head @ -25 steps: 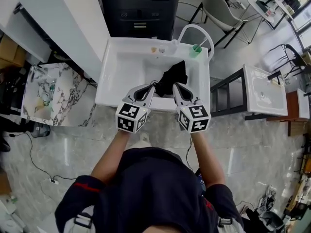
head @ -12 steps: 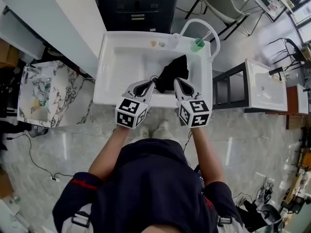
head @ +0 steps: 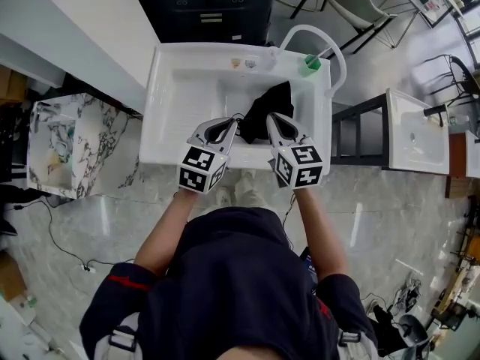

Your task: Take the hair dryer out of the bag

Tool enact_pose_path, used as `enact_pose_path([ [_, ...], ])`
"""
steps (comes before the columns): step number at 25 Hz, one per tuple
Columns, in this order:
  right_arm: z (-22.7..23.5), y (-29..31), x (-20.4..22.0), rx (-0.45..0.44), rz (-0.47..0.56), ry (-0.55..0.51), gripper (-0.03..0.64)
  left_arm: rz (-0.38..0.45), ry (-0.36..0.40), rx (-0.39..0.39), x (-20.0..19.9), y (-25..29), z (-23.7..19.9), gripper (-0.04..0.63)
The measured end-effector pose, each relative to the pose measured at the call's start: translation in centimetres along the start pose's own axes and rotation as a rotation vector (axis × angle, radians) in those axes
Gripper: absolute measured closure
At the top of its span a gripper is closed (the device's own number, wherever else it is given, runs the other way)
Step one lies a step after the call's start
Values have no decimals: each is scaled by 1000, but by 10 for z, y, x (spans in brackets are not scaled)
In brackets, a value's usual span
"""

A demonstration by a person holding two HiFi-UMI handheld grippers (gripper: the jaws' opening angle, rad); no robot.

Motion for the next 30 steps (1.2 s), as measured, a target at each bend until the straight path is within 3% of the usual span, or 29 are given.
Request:
enact_pose_path([
  [10, 25, 38, 11, -22, -80, 6, 581, -62, -24, 3, 18, 37, -24, 580],
  [17, 38, 54, 23, -25, -132, 7, 581, -159, 20, -13, 38, 58, -31, 580],
  [30, 50, 82, 50, -44, -208, 9, 581, -167, -60, -9, 64, 80, -40, 580],
])
Point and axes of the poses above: the fingertips, and each gripper's own axes: y forward along the fingers, z to its right, x out of its underside, the point moved 9 cm from there along -y, backward along the fingers, and after that the axes turned 15 degrees about x, right-handed, at the moved point
